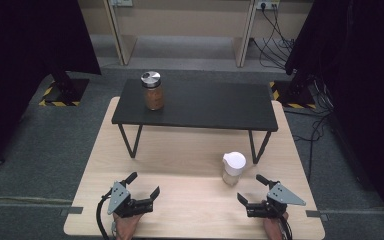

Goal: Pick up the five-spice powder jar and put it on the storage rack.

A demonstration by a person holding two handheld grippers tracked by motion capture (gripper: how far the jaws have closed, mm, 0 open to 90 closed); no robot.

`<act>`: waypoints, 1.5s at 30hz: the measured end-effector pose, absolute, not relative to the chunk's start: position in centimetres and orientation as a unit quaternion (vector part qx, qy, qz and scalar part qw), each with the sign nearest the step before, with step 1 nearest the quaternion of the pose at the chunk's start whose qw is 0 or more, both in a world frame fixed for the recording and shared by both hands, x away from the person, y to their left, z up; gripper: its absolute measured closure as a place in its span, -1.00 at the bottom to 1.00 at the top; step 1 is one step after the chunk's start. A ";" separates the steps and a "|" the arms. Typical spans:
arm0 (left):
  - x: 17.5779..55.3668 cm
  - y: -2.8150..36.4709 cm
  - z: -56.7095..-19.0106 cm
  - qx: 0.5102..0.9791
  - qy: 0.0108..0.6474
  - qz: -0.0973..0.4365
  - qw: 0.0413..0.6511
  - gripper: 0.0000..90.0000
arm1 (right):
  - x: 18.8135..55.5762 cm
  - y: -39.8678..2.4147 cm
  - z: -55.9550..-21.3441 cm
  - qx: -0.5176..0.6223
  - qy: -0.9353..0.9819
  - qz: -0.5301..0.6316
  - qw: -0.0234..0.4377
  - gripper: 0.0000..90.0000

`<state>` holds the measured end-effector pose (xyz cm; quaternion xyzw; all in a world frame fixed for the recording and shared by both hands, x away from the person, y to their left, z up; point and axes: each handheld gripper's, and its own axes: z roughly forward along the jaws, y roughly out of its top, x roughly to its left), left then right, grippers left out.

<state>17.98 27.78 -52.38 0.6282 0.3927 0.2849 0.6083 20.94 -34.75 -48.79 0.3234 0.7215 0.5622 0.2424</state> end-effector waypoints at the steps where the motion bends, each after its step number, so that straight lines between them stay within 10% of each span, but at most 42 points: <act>1: 18.0 27.8 -52.4 0.629 0.392 0.284 0.608 -1.00 | 21.0 -34.8 -48.8 0.324 0.721 0.563 0.242 -0.97; 45: 18.1 27.7 -52.3 0.636 0.384 0.281 0.608 -1.00 | 20.9 -34.7 -48.7 0.319 0.724 0.561 0.244 -0.97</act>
